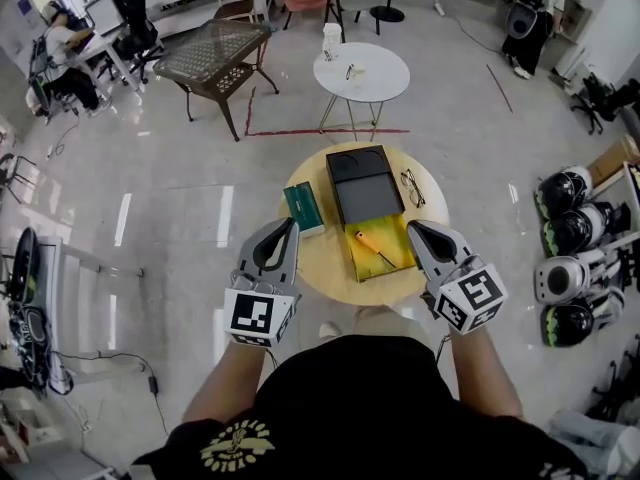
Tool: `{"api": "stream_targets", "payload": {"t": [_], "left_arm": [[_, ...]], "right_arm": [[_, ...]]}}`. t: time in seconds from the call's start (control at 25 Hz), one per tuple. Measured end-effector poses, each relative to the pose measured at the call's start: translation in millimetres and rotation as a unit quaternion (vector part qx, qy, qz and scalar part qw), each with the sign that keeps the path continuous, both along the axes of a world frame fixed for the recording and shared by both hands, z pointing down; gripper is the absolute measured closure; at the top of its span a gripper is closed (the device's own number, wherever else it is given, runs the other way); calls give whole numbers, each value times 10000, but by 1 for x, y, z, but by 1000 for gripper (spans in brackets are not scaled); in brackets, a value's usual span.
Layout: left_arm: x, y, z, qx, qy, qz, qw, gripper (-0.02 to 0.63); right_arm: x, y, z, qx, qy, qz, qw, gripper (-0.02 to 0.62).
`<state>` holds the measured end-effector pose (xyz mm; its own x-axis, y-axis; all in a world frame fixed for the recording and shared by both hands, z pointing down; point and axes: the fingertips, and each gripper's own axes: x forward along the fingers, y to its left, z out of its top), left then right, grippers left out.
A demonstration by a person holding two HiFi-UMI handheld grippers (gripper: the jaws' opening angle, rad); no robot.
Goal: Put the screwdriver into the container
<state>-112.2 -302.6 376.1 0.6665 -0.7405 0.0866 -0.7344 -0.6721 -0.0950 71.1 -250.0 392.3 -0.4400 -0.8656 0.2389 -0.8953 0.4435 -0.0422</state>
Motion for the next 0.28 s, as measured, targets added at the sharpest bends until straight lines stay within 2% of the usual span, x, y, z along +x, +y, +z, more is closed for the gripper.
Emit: {"api": "stream_targets", "payload": {"t": [0.28], "left_arm": [[-6,-3,-2,-27,84,-32,10000,588]], "right_arm": [[-3,2,-6,-77,-37,73,9999,581]]}}
